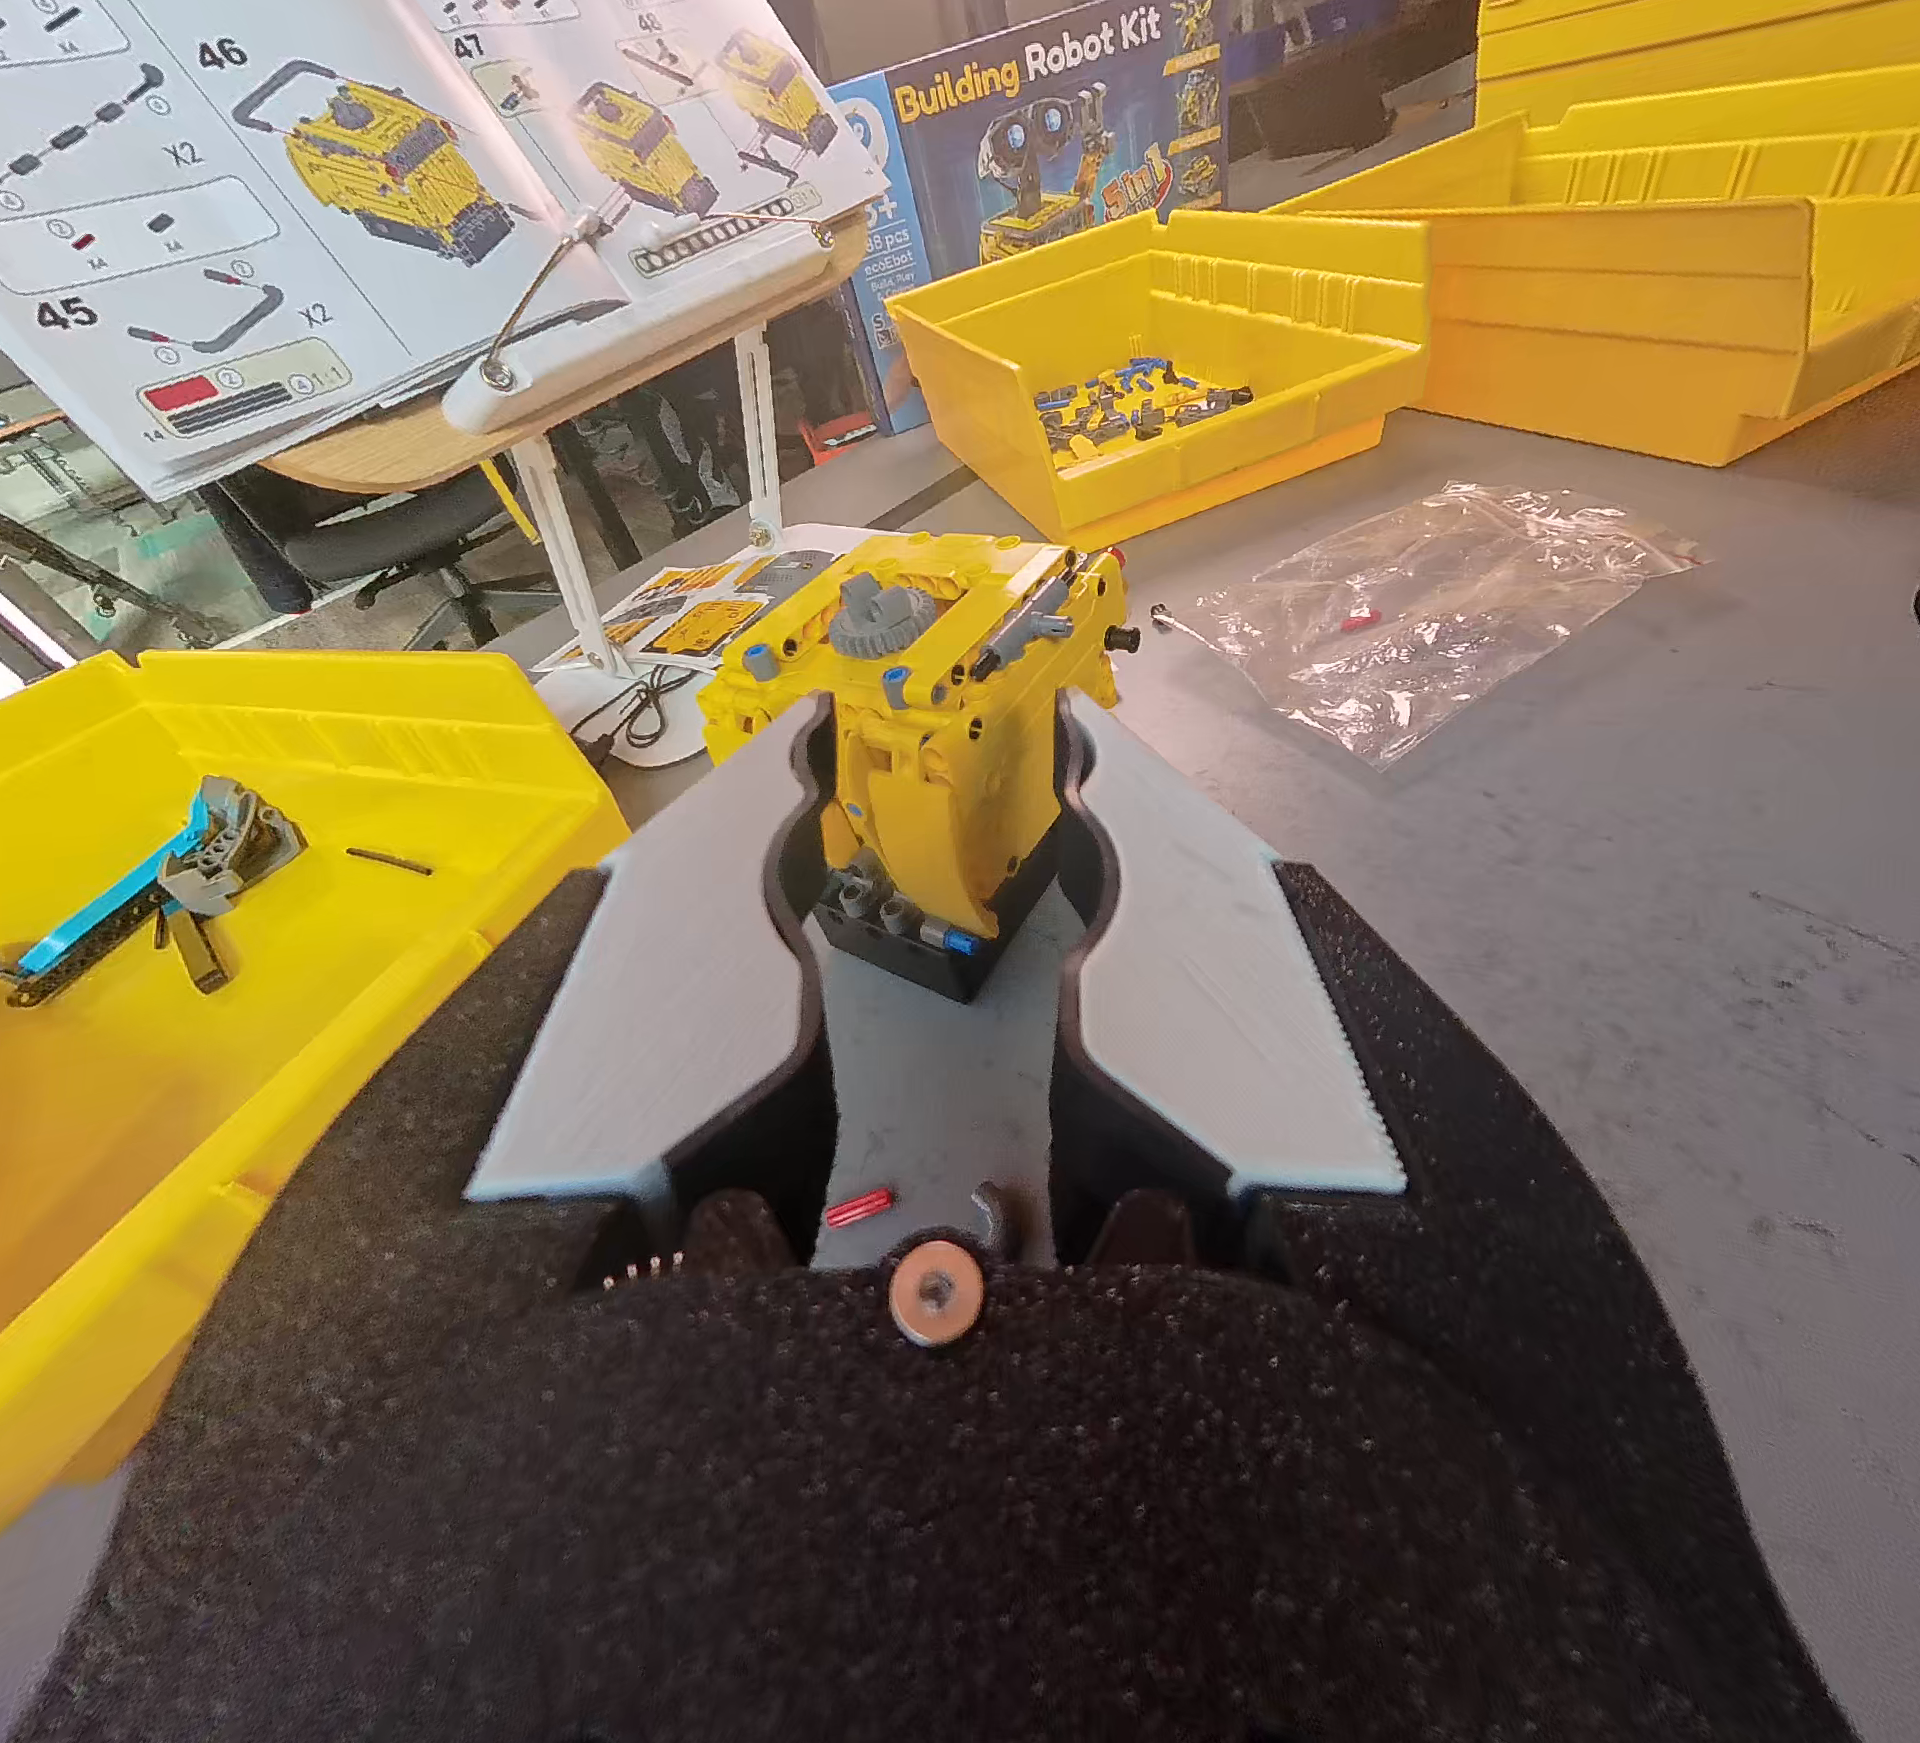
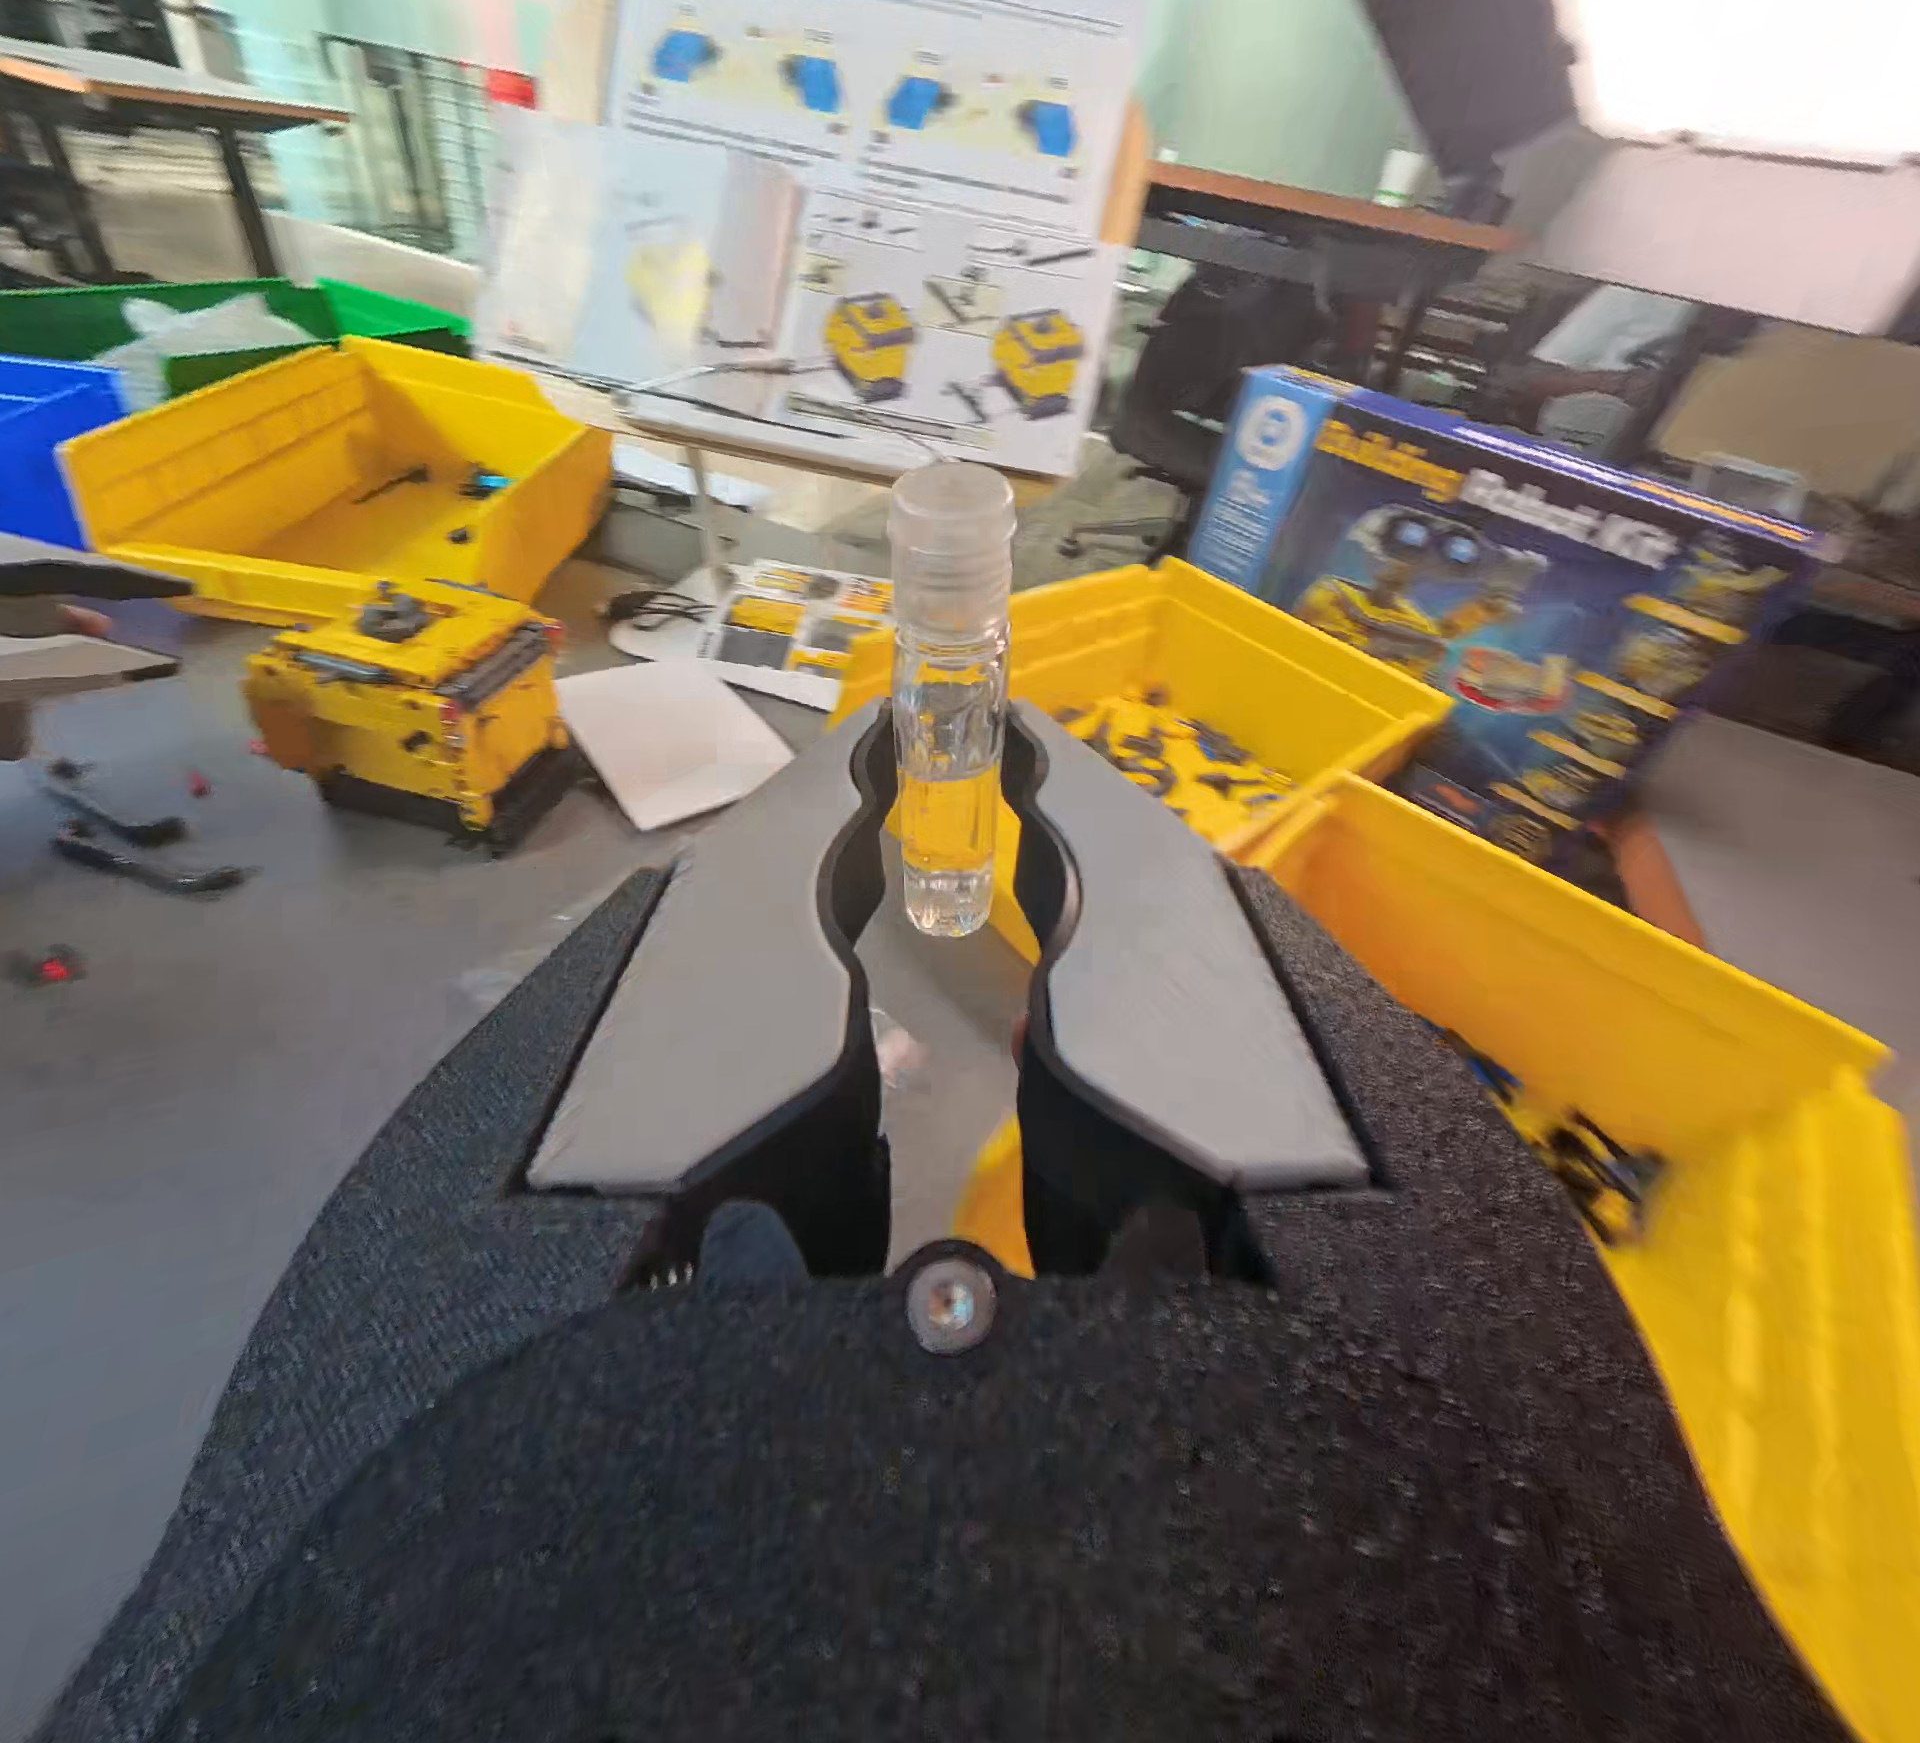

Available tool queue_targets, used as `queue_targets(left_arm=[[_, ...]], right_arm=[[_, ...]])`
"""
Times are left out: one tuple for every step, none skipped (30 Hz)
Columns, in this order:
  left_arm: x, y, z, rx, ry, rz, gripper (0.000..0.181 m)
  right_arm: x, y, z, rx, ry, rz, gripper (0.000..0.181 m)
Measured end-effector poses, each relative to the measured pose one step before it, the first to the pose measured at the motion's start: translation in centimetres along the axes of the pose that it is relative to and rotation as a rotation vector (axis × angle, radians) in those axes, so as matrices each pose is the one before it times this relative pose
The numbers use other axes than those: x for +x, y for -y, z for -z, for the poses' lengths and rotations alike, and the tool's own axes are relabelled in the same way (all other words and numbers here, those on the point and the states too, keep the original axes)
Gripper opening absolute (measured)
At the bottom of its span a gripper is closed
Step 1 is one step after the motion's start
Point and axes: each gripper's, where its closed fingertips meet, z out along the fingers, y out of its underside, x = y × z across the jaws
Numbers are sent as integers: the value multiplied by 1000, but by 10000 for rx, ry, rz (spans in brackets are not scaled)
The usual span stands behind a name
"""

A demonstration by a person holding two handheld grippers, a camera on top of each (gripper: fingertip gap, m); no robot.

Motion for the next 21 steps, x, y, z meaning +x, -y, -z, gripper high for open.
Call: queue_targets(left_arm=[[53,-63,-44,-32,-2,-19,40],[31,-62,-44,-32,8,-30,40],[43,-61,-25,-32,7,-30,40],[32,-46,-9,-25,11,-22,40],[33,-6,-7,-9,13,-13,40],[39,19,-4,3,9,-9,40],[28,-8,-22,-3,6,-23,40],[17,-75,-50,-26,11,-37,40],[-9,-131,-82,-54,19,-34,40],[-21,-189,-112,-73,19,-18,40],[-29,-226,-112,-89,19,7,40],[-39,-211,-132,-86,24,21,40],[-34,-173,-118,-76,25,10,40],[-22,-173,-131,-86,33,-13,40],[-21,-138,-111,-83,50,-41,40],[-4,-106,-87,-73,51,-69,40],[10,-106,-68,-72,60,-91,40],[-13,-103,-39,-60,72,-106,40],[-17,-88,-32,-52,63,-102,40],[-15,-79,-25,-45,54,-73,39],[-35,-53,-38,-25,36,-35,39]], right_arm=[[3429,-788,1989,-235,-926,-59,19],[3515,-1114,1761,-331,-932,20,18],[3717,-1561,1440,-445,-995,33,18],[3907,-2058,1032,-573,-1011,18,18],[3889,-2548,541,-739,-901,-116,18],[3831,-2718,63,-782,-805,-216,18],[3878,-2504,-304,-638,-853,-243,18],[3643,-2372,-704,-674,-732,-222,18],[3269,-2096,-979,-688,-594,-285,19],[2679,-1215,-1102,-361,-385,-295,18],[2170,-499,-1120,-148,-228,-228,18],[2138,-234,-1103,-216,-401,-191,19],[1658,147,-1132,-130,-279,-126,18],[1235,283,-1163,-164,-166,-175,18],[895,625,-1018,15,-93,-260,18],[660,822,-785,90,-95,-331,19],[534,867,-608,76,-138,-206,19],[470,759,-525,41,-197,-40,19],[635,411,-523,-110,-337,57,19],[710,270,-572,-95,-366,141,21],[498,209,-518,-5,-215,171,24]])
